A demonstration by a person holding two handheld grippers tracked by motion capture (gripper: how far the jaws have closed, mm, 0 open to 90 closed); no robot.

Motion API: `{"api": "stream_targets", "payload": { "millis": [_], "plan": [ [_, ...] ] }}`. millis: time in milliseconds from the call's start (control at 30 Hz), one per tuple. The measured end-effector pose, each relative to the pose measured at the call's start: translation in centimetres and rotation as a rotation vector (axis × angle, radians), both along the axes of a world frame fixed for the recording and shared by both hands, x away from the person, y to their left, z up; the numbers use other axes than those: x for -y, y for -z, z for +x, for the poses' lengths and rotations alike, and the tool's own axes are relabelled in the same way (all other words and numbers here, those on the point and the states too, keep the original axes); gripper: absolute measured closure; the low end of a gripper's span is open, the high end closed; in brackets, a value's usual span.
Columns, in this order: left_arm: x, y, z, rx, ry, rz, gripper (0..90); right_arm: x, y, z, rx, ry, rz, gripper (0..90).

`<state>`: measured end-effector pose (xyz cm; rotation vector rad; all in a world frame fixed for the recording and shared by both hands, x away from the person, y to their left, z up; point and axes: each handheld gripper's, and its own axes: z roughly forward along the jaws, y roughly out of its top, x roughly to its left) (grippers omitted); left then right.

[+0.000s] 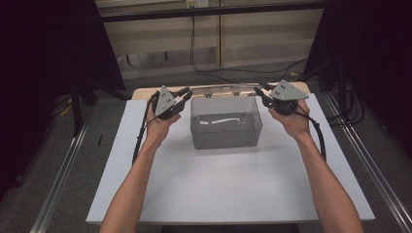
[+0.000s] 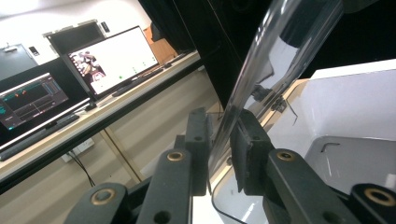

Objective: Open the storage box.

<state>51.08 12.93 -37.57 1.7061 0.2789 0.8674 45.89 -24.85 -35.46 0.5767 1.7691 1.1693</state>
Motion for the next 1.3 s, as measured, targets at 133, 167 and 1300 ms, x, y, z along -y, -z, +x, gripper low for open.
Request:
{"api": "stream_targets", "payload": {
  "millis": [133, 167, 1300],
  "plan": [
    [0.0, -0.1, 0.5, -0.001, -0.006, -0.009, 77.6, 0.1, -0.1, 0.4, -0.002, 0.003, 0.037, 74.0],
    [0.1, 0.0, 0.6, -0.003, -0.009, -0.004, 77.7, 0.1, -0.1, 0.6, -0.002, 0.003, 0.045, 73.7],
    [0.8, 1.1, 3.8, -0.077, -0.023, -0.017, 78.9, 0.5, 1.5, 5.1, -0.125, 0.008, 0.140, 72.8]
  ]
}}
